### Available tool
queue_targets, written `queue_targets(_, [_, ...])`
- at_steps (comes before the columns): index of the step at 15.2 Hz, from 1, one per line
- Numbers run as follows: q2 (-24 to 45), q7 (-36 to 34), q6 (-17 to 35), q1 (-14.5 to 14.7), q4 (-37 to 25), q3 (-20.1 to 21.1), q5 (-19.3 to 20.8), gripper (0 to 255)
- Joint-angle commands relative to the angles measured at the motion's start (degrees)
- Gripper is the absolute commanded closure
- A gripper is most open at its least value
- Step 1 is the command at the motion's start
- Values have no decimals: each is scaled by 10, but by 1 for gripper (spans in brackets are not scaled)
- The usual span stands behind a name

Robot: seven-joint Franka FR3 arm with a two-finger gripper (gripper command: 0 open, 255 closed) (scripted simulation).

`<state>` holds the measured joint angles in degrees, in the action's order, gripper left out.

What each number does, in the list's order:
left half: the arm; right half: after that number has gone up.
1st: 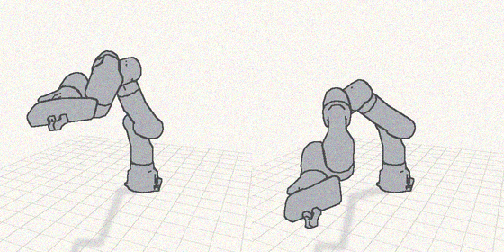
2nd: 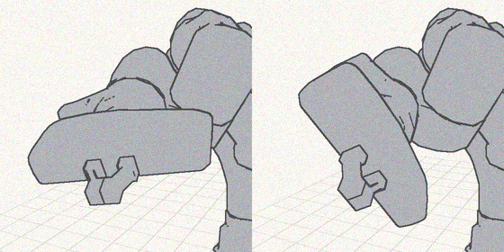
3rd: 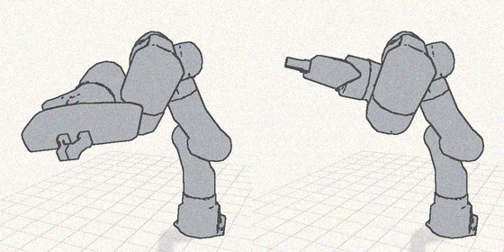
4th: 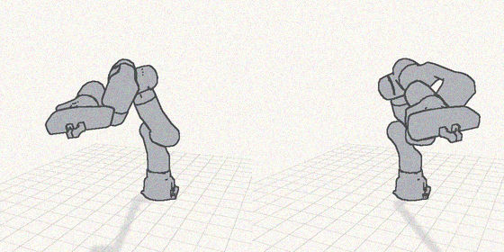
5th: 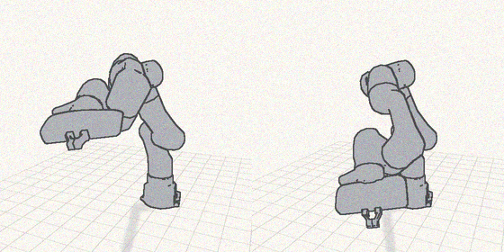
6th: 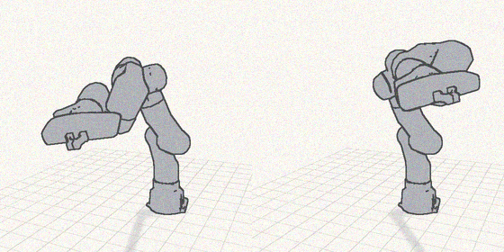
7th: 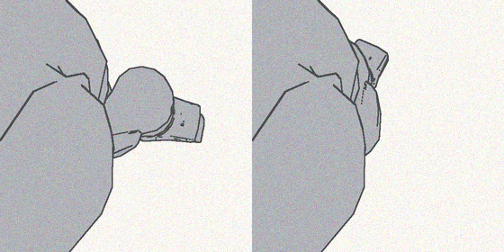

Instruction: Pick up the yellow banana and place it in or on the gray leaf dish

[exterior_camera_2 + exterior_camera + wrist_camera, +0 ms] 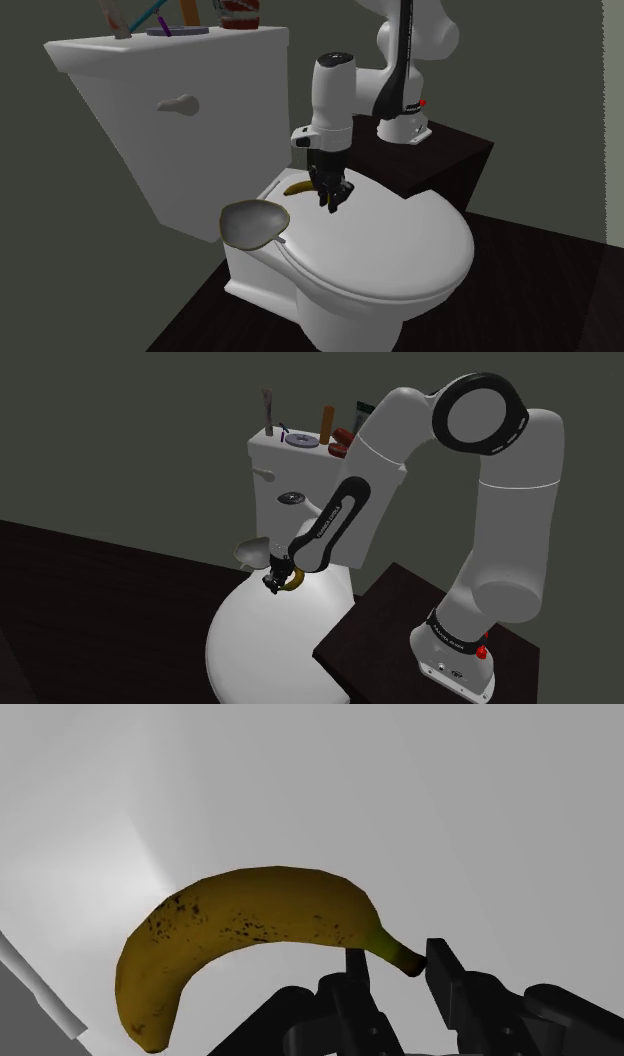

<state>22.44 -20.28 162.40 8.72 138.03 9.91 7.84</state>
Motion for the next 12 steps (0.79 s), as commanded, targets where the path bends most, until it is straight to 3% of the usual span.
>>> queue_targets(1, [-18, 4, -13, -4, 5, 7, -6, 255])
queue_targets(12, [-107, 32, -90, -25, 15, 35, -48, 255])
